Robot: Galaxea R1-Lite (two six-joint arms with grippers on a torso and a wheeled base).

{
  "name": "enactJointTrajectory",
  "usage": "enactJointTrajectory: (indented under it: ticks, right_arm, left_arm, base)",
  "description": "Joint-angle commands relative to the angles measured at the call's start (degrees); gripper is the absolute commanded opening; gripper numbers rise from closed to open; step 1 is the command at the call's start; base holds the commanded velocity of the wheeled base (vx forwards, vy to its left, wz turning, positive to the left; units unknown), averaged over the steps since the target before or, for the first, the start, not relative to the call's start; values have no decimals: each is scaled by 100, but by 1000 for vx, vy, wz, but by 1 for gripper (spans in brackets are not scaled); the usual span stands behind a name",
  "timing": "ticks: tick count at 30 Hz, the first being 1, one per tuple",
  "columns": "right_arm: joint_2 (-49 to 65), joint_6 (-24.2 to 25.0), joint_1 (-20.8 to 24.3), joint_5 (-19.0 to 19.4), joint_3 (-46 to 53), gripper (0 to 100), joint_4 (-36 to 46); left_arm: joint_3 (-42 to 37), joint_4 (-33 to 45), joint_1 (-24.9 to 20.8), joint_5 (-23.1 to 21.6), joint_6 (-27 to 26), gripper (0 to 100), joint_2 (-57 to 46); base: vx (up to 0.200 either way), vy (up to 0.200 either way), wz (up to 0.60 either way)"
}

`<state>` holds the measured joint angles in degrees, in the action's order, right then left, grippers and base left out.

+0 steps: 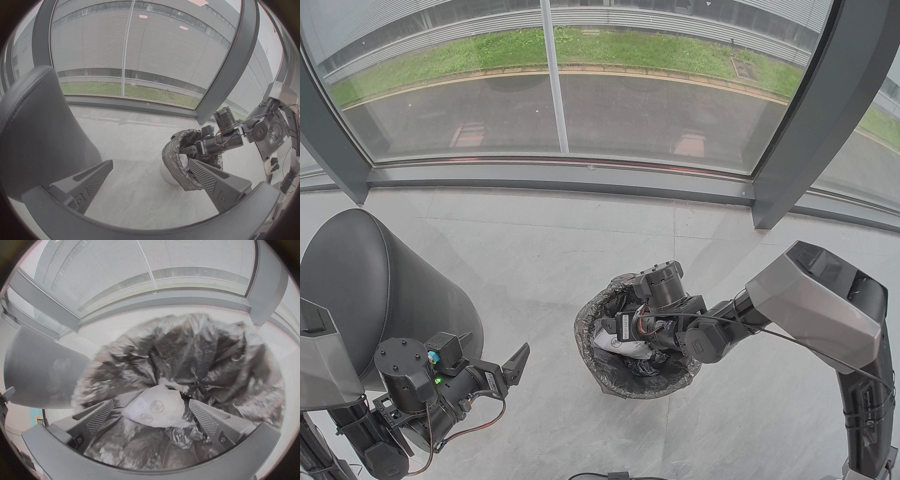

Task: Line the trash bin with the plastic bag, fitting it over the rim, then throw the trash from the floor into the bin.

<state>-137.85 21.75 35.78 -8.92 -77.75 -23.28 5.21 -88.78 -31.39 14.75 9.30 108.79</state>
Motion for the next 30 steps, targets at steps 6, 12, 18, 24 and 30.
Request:
enactJointTrajectory:
  ticks: [6, 12, 18, 24, 30]
  right_arm:
    - [2553, 286, 377, -22, 2010, 100, -45]
    - [3766, 58, 87, -391, 2959, 100, 8]
    - [4943, -479, -388, -1068, 4198, 100, -45]
    - [6314, -1234, -941, -1112, 5130, 100, -53]
    - [7993, -1788, -1732, -1138, 5525, 100, 26]
  left_arm:
    - [51, 1, -60, 28, 1, 100, -367]
    - [42, -7, -95, 37, -148, 100, -631]
    - [33, -7, -218, 371, -833, 100, -1167]
    - [-20, -7, -368, 793, -1378, 100, -1729]
    - [-46, 1, -500, 1302, -1475, 100, -2644]
  base:
    - [0, 0, 0]
    - [0, 0, 0]
    - [0, 0, 0]
    - [0, 0, 0]
    - [0, 0, 0]
